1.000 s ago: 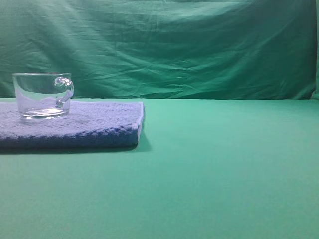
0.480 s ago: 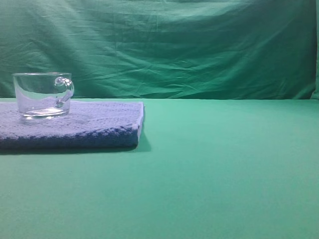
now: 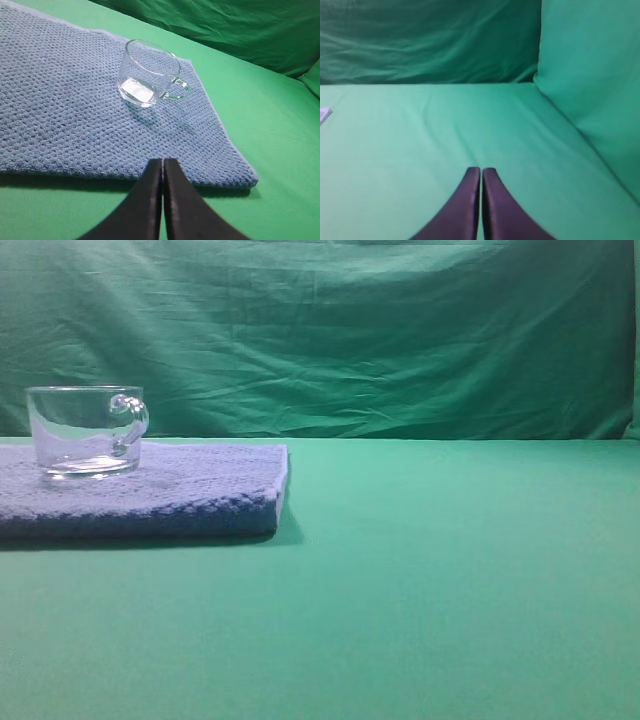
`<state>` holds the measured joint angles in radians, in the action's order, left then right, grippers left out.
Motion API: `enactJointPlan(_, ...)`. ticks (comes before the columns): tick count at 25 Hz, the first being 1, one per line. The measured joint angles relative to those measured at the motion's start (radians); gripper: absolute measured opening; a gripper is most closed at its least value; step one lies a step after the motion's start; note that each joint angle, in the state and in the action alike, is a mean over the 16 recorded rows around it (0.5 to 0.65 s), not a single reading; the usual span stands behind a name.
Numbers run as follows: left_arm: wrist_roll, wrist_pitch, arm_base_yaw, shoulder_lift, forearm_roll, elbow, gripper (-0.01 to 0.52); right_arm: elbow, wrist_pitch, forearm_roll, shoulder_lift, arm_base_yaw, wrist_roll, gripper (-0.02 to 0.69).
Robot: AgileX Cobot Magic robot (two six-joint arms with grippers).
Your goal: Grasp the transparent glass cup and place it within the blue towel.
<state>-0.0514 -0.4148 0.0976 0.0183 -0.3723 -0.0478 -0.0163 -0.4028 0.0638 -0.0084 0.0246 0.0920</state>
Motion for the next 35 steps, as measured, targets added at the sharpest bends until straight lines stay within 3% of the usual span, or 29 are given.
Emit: enactJointPlan(35,0.000,0.000,0.000,0.000,0.000,0.000,0.000,0.043,0.020,-0.018,0.000,0.000,-0.015,0.000)
